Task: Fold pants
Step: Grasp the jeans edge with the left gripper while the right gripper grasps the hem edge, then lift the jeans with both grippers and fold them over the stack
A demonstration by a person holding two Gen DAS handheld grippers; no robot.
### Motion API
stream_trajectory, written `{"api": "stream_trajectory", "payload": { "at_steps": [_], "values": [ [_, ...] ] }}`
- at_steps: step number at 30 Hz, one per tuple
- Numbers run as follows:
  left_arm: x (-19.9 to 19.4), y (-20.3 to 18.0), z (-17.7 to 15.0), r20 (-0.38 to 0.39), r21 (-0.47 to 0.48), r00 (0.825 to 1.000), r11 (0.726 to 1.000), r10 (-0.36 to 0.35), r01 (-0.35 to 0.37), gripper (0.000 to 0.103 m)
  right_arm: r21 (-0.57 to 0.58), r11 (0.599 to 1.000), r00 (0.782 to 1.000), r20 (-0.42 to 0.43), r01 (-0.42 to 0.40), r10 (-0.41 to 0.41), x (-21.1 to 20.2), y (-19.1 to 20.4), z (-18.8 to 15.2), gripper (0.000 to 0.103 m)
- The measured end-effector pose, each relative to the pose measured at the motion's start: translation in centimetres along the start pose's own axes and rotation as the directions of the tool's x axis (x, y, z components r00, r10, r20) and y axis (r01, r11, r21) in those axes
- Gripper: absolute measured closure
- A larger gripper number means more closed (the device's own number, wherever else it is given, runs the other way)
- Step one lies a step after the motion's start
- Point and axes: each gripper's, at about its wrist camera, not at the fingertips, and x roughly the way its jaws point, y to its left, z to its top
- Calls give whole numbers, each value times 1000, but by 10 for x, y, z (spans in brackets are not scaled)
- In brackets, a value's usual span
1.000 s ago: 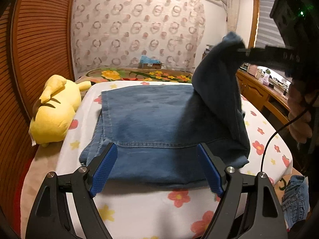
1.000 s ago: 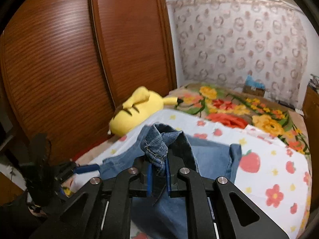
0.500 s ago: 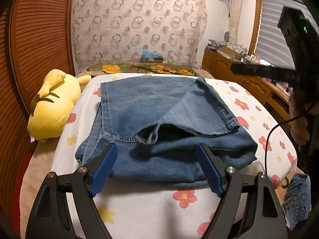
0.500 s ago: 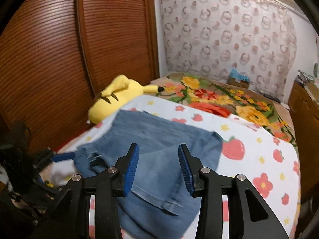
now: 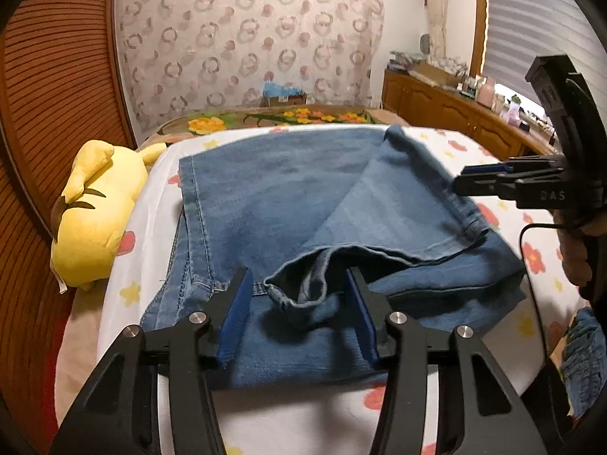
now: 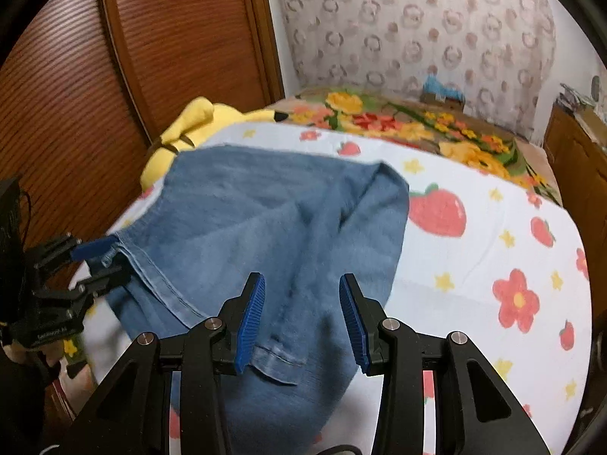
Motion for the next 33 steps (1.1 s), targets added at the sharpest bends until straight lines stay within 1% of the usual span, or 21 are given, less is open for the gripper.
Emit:
{"api": "stream_trajectory", "payload": {
  "at_steps": [3,5,6,7,9,10,12,15,19,21,23,25,27,30,33],
  "values": [
    [6,1,-2,-11,3,1000,1000,0,0,57,-12,1000,998,-59,-10,9,11,3,1,61],
    [7,3,-3,-3,-5,1000,1000,-1,1,66,-26,1000,996,-93,-9,6,20,5,2,61],
    [6,4,-3,17,-9,1000,1000,-5,5,70,-28,999,994,-106,-17,14,23,6,2,61],
    [5,5,-3,26,-10,1000,1000,-9,9,77,-29,999,993,-114,-24,20,25,7,3,61],
    [6,8,-5,27,-23,999,1000,-18,19,86,-35,997,992,-114,-64,60,24,11,7,91],
    [4,9,-6,34,-32,999,999,-21,22,90,-38,995,990,-116,-88,83,22,12,11,92],
    [-4,10,-7,62,-49,997,998,-36,39,92,-55,994,992,-92,-94,89,14,18,21,97],
    [-18,8,-7,100,-48,994,997,-48,53,93,-75,993,995,-46,-89,86,0,24,45,98],
    [-42,6,-9,149,-55,987,996,-67,75,93,-96,991,995,25,-91,94,-17,40,89,99],
    [-49,8,-9,166,-72,984,994,-71,83,93,-96,990,993,47,-99,104,-21,46,106,99],
    [-56,9,-11,180,-82,980,991,-90,106,93,-100,990,992,67,-100,106,-21,54,122,99],
    [-59,9,-13,183,-85,978,990,-95,112,93,-110,989,992,72,-95,103,-15,63,135,99],
    [-58,11,-16,178,-91,979,989,-96,114,93,-114,989,992,70,-92,101,-10,64,137,99],
    [-51,13,-19,164,-102,983,989,-87,105,93,-126,988,994,58,-89,97,13,73,148,99],
    [-46,17,-22,157,-116,983,987,-90,109,93,-120,988,994,44,-92,98,25,71,145,99]
  ]
}}
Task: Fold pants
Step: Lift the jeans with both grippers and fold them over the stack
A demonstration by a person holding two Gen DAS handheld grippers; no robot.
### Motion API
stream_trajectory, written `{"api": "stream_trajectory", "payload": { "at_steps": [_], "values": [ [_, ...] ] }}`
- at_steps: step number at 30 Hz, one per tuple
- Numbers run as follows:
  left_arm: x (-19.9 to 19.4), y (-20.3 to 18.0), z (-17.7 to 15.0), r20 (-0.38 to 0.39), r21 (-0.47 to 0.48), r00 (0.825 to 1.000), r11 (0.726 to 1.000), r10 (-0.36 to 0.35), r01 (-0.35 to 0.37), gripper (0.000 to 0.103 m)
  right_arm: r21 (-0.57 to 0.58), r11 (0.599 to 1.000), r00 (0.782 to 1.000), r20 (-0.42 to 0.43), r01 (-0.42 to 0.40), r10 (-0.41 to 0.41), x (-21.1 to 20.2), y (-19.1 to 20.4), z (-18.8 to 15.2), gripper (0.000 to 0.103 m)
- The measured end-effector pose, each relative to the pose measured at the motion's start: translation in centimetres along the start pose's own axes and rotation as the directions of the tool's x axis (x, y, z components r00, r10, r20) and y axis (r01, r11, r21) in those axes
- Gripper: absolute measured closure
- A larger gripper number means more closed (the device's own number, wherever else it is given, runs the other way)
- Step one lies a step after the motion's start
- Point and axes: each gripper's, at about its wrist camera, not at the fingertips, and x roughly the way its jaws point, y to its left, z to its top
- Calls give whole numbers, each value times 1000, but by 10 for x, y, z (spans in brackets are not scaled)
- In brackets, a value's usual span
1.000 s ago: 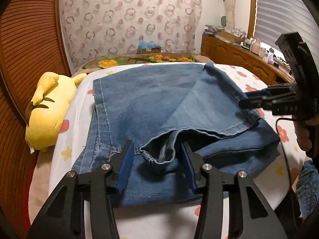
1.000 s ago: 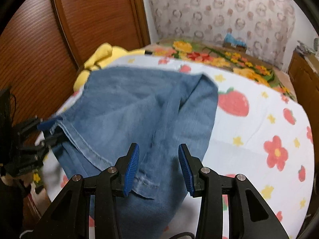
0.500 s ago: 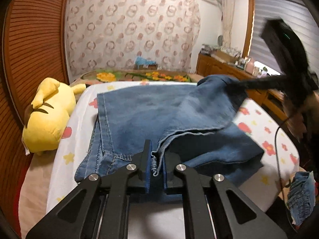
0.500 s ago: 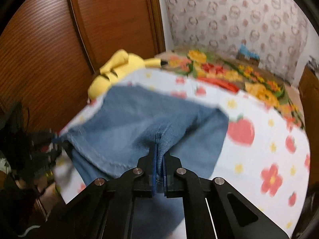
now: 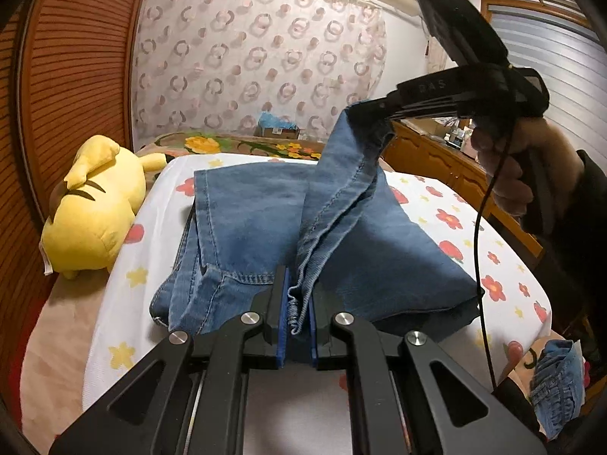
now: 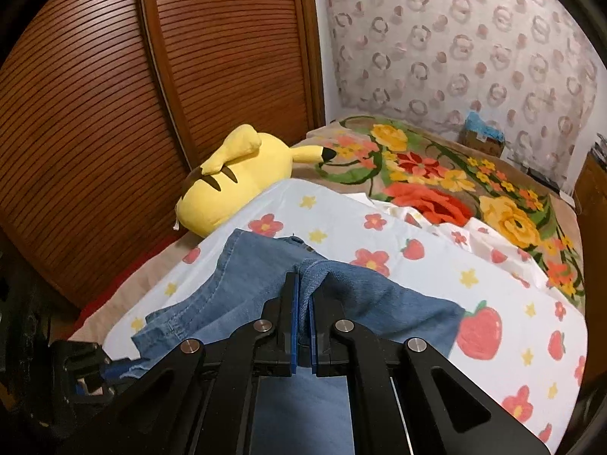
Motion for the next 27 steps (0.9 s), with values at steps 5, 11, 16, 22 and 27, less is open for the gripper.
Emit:
{"api": "stream_trajectory", "payload": {
  "at_steps": [5,11,16,22,27],
  "values": [
    [2,2,-3,-8,-7,1000,1000,-4,4,93,5,1000,1000,-20,3,-3,15,-8,-2,99],
    [5,6,-10,-21,-15,1000,1000,-2,2,93,25,1000,999,-34,-14,15,29,-7,4,99],
    [9,11,-14,-34,-29,999,1000,1,-2,93,56,998,998,-57,-20,23,56,-5,10,99],
    [11,14,-17,-46,-36,999,999,10,-12,93,67,998,996,-84,-10,16,80,-1,18,99],
    [14,19,-19,-61,-46,998,999,8,-11,93,74,997,996,-93,-10,17,88,2,19,97]
  ]
}}
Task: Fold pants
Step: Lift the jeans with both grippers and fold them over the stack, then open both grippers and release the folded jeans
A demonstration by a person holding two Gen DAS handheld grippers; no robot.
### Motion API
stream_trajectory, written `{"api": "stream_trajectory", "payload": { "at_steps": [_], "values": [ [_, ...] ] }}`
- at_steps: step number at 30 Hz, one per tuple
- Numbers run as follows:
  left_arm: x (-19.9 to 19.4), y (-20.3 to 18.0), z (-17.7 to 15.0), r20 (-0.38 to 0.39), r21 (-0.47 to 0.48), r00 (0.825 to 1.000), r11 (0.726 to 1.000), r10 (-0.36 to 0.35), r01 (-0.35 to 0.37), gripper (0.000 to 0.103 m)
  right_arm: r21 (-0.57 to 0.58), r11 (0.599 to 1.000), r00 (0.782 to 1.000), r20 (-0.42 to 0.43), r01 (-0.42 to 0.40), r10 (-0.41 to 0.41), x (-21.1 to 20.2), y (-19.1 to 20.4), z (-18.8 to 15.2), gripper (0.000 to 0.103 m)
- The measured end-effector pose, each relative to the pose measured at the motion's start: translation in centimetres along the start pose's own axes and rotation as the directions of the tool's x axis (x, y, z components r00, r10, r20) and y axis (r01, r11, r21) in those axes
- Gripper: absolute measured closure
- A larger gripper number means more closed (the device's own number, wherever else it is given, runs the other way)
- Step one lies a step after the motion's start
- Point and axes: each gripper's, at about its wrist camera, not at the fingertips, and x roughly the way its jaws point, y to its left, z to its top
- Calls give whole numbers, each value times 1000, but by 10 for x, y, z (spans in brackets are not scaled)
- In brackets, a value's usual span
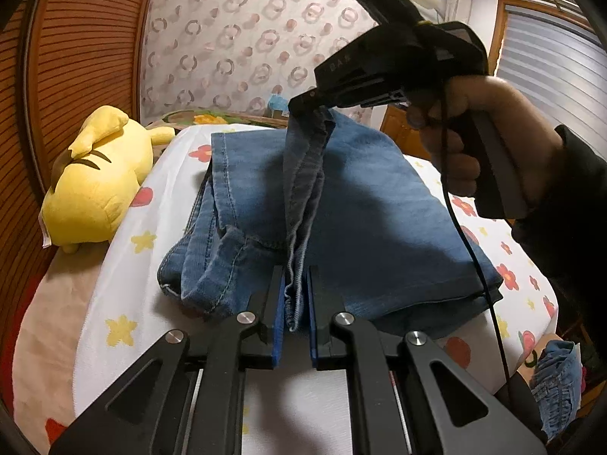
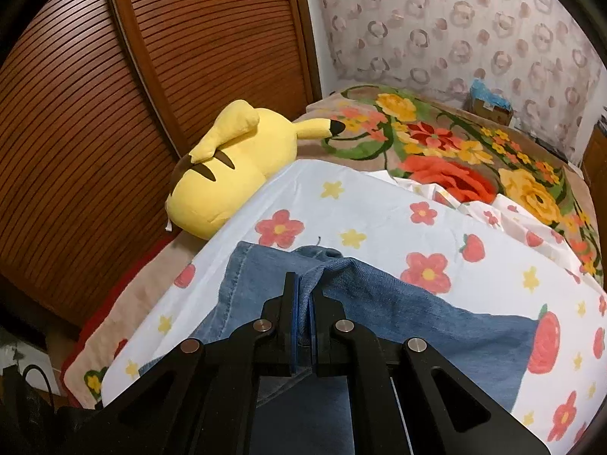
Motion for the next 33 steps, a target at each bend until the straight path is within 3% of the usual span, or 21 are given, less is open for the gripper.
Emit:
{"api": "stream_trajectory", "payload": {
  "at_steps": [3,5,16,23,28,30,33],
  "values": [
    [3,0,-2,-9,-2,1000,1000,0,0,93,12,1000,1000,-18,-24,24,5,1,0,81],
    [4,0,-1,-12,-3,1000,1000,1,-2,93,13,1000,1000,-15,-17,17,3,1,0,76],
    [3,8,0,-12,-37,1000,999,15,-15,91,-22,998,993,109,-51,53,-53,-7,-6,66],
    [-7,25,1,0,-60,998,996,64,-64,91,-67,994,989,124,88,-79,-87,-14,-35,65],
    [-14,28,5,7,-48,995,994,103,-102,90,-85,987,982,141,138,-125,-124,-25,-74,65],
    [-16,25,7,10,-34,994,993,109,-109,87,-85,984,978,150,157,-143,-139,-27,-90,65],
    [-21,20,11,24,-17,994,994,105,-104,73,-74,981,973,165,177,-163,-162,-28,-118,65]
  ]
}}
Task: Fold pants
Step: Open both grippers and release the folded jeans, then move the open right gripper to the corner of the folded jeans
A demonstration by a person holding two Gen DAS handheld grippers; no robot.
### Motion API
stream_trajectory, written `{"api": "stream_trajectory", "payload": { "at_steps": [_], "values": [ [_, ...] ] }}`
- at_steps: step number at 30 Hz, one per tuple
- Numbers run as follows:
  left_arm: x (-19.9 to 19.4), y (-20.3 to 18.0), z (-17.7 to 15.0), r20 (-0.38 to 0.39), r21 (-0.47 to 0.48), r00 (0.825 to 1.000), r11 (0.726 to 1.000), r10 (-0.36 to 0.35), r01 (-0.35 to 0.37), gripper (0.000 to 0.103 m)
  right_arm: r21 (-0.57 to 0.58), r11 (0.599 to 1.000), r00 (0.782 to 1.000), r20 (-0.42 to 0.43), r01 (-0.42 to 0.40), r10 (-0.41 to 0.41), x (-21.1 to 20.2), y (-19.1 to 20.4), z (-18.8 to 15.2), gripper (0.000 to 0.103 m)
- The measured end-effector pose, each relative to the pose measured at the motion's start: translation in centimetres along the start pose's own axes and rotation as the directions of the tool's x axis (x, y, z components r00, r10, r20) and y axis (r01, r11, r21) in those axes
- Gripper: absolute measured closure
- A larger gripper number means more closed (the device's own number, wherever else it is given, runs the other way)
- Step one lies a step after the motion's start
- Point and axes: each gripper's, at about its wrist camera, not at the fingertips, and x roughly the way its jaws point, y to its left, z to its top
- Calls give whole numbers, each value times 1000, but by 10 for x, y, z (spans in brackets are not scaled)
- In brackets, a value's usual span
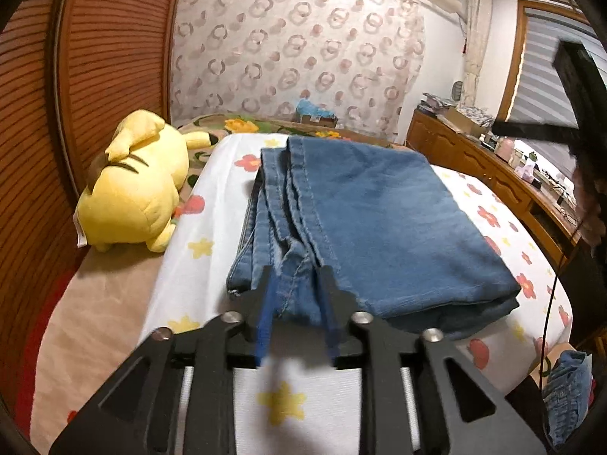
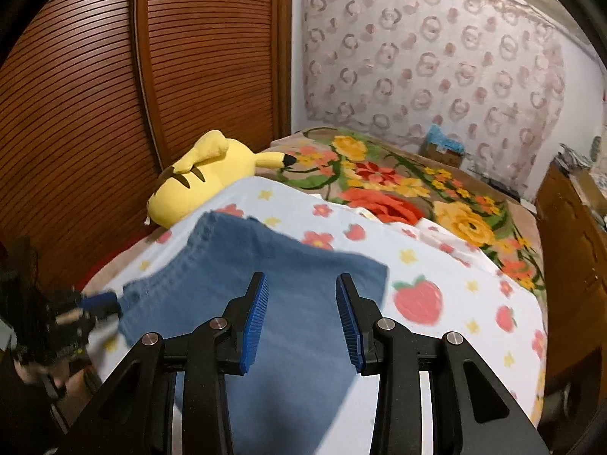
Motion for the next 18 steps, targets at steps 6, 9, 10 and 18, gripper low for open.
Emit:
{"api": "stream_trajectory", "payload": {
  "at_steps": [6,9,10,18],
  "values": [
    [-2,-14,6,7,29,1000,999,-18,18,44,54,999,1000,-4,6,-6,-27,5,-49,59],
    [3,-23,8,7,36,999,998,-53,53,22,58,998,999,-30,22,-20,-19,8,-70,58],
    [6,-27,9,-2,44,998,997,-57,57,22,64,998,999,-41,20,-17,-15,9,-74,58],
    [33,-56,8,-63,102,996,993,-56,62,22,151,989,996,-90,4,10,23,3,-94,58]
  ]
}}
